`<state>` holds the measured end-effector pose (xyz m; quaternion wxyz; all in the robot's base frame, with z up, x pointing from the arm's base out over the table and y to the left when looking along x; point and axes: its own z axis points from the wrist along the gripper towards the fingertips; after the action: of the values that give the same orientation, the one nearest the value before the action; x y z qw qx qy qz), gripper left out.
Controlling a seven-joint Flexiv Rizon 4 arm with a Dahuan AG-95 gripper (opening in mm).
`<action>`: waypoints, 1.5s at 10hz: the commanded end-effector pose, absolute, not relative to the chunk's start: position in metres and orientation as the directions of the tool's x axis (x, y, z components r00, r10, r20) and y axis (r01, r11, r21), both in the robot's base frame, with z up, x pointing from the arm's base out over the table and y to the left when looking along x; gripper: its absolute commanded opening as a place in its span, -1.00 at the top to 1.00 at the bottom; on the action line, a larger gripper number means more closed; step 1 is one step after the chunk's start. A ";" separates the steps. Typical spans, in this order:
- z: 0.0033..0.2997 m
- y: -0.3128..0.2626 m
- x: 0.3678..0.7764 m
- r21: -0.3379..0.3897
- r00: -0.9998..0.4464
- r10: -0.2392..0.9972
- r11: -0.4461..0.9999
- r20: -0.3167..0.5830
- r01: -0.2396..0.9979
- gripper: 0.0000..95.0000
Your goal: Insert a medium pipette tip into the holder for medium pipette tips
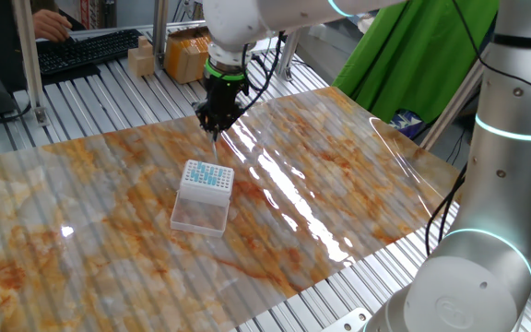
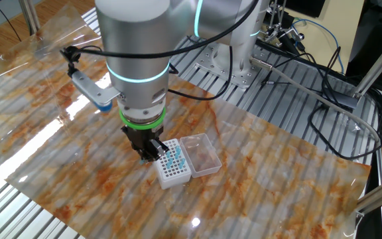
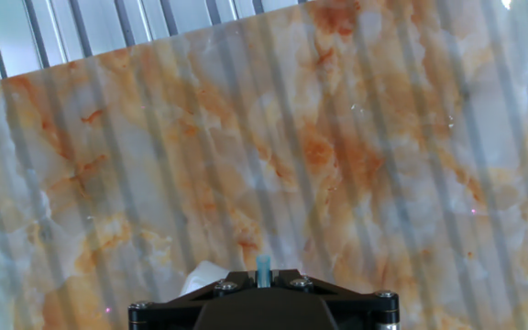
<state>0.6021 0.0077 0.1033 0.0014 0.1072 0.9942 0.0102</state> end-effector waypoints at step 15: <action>0.099 0.010 0.591 0.044 -0.973 0.170 0.985 -0.158 0.165 1.00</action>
<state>0.5897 0.0100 0.0990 0.0817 0.0837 0.9930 0.0158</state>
